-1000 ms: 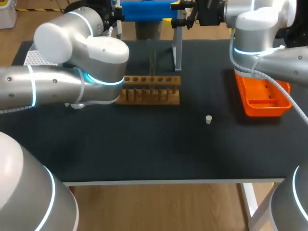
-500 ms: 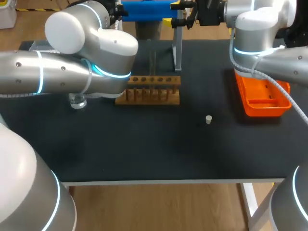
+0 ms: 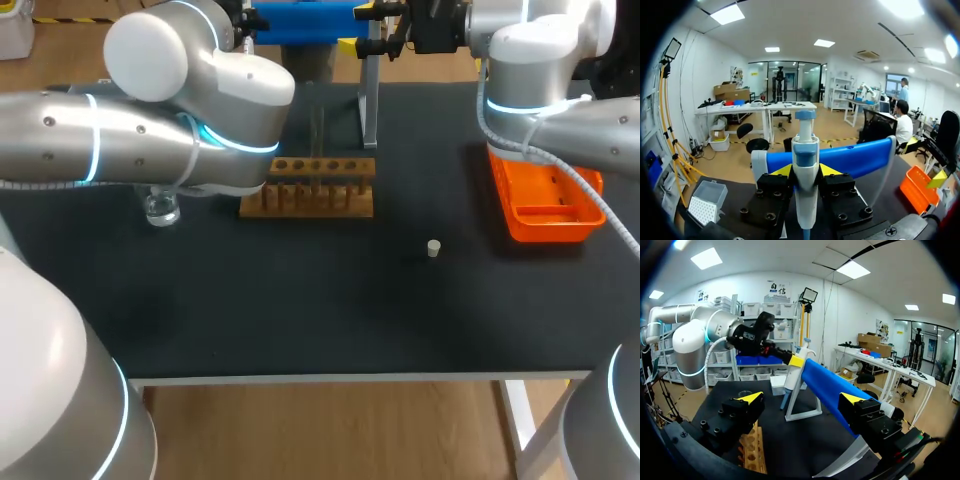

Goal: Invert the test tube, pick up the pipette, mount the tip to pipette, aspirate from beaker and dispense into the tube, eject the tip, return the pipette, and cap with the stopper.

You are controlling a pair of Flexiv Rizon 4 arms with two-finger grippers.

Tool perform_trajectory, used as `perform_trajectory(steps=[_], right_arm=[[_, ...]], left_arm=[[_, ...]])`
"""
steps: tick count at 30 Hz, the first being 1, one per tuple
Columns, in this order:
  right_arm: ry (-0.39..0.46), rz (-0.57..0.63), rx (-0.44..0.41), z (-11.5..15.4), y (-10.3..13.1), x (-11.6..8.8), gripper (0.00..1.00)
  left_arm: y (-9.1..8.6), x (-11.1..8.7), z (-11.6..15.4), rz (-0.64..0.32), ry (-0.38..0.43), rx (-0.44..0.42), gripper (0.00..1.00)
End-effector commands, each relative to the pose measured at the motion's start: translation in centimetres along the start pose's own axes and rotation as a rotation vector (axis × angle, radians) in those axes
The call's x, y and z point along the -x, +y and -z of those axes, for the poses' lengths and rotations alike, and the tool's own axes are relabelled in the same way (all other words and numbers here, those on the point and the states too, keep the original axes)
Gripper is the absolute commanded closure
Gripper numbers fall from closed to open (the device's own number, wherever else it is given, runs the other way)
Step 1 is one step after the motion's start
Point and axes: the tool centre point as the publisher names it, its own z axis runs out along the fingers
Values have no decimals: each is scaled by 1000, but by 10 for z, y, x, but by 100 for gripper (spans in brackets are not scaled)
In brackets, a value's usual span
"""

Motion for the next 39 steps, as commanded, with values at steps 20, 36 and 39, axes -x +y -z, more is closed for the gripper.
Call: perform_trajectory(steps=[20, 36, 39], right_arm=[[1, 0, -2, 1, 0, 0, 0], [1, 0, -2, 1, 0, 0, 0], [1, 0, -2, 1, 0, 0, 0]], left_arm=[[8, 7, -17, 10, -7, 35, 100], [12, 12, -25, 14, -8, 59, 100], [14, 12, -26, 18, -8, 61, 100]])
